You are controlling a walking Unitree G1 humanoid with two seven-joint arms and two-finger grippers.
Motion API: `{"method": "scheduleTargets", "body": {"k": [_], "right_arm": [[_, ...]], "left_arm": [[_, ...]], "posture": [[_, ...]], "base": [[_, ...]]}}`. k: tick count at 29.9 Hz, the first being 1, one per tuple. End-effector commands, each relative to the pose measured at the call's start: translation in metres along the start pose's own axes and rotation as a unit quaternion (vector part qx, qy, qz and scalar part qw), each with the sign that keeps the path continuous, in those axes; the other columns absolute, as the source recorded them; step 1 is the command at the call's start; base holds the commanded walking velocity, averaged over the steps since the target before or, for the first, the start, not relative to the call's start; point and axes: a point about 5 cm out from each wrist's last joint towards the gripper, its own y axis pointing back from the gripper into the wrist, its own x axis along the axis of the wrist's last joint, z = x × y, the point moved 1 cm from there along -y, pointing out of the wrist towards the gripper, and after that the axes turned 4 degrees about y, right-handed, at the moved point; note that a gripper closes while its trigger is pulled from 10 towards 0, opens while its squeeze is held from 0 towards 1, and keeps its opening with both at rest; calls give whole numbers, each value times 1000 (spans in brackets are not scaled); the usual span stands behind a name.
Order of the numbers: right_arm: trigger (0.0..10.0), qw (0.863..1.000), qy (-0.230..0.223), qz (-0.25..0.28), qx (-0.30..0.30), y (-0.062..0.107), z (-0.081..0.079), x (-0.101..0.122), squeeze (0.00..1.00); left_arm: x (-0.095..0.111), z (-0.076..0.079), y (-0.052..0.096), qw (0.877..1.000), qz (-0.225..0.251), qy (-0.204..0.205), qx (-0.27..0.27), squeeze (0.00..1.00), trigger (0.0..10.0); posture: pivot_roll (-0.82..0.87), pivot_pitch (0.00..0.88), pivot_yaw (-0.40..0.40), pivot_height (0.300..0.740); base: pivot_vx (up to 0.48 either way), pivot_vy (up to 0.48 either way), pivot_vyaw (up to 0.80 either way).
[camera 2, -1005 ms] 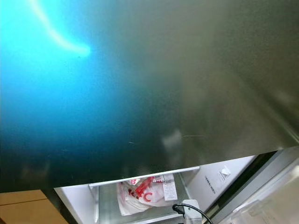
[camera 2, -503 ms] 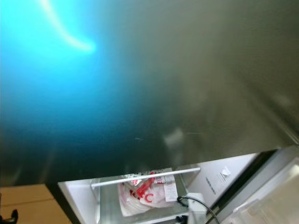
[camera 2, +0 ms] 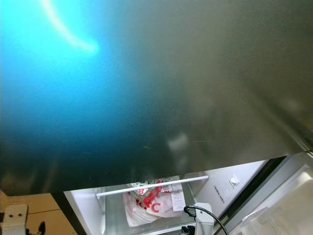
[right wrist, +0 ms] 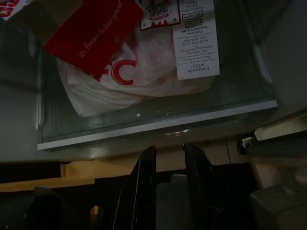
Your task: Restocking fridge
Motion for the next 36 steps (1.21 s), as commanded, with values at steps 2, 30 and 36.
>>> {"method": "scheduleTargets", "body": {"k": [2,30,36], "right_arm": [[10000,1000,-7,6,-1,1,1,-2,0],[10000,1000,-6,-10,-1,1,0,-8,0],[10000,1000,6,-25,10,2,-2,-14,0]], "left_arm": [[-8,6,4,1000,-9,-6,-10,0,10000],[-30,39,12,996,-47,-10,-81,0,10000],[-41,45,18,995,-62,2,-83,0,10000]], "posture": [[76,0,-48,683],[75,7,-42,740],[71,12,-49,740]], "base": [[0,0,0],[0,0,0],[0,0,0]]}}
